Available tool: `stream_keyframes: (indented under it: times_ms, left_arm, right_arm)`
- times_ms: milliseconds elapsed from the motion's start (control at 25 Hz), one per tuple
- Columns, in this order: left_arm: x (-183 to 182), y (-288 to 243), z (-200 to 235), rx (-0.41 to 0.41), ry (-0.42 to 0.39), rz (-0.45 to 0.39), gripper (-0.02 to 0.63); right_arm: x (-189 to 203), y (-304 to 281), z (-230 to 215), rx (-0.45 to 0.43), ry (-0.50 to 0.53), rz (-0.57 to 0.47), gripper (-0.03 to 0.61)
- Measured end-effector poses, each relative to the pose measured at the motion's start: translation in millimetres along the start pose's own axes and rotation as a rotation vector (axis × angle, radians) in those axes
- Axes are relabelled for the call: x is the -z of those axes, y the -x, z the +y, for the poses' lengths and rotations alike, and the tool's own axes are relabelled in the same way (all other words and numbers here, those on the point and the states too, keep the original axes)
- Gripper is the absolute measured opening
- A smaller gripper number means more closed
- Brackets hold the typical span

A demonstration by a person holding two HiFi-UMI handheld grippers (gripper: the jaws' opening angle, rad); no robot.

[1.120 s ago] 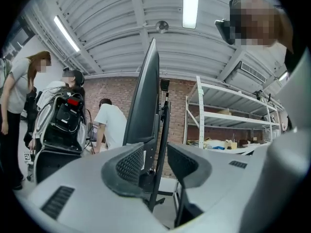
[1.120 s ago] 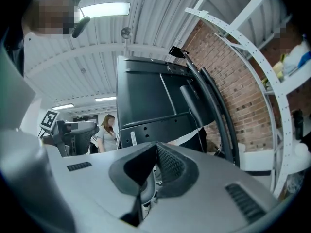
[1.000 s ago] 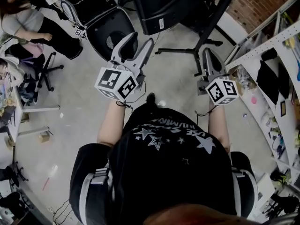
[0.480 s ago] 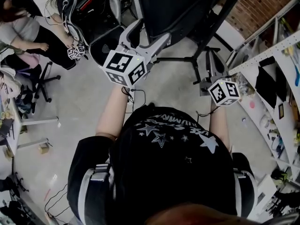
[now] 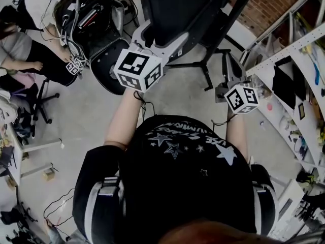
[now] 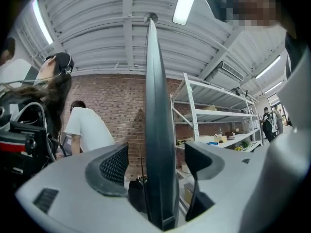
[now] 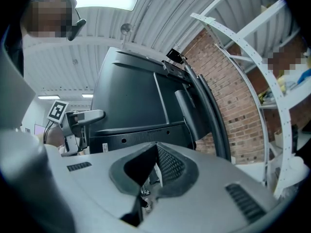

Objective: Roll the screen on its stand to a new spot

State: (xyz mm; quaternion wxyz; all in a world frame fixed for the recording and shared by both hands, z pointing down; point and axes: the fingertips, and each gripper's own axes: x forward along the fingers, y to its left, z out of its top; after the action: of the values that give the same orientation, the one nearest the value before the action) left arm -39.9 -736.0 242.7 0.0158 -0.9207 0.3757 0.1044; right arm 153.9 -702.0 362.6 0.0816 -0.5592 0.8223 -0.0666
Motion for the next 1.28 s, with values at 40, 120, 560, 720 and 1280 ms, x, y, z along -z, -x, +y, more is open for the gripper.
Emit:
stream_keyframes:
  times_ms: [40,120,560,720,1280]
  left_arm:
    - [-3.4,1.0,-0.4,0.003,-0.011,-0.004,0.391]
    - [-9.5,3.0,-0.3,0.001,-0.009,-0.019,0.387]
    - [-6.2,-3.1,-3.6,-0.019,0.015,-0.038,0.218]
    - [-5.7,-3.3,-4.7,-0.044,0.018,-0.042,0.216]
    - [-6.1,3.4,-27.8,-0.089,0.022,-0.041,0.213]
  right_arm:
    - [-0.3,1.0,3.8,0.002,0.003,0.001,0.006]
    - [-0.1,3.5,10.0,0.005,0.004,0.003,0.006]
    - [-3.2,0.1,19.5,-0.017,0.000,-0.007,0.006]
    - [-9.6,-5.8,21.8,-0.020,0.005,0.005,0.006]
    - [-16.8,18.0,23.5,-0.059,-0.001,0.002,0.006]
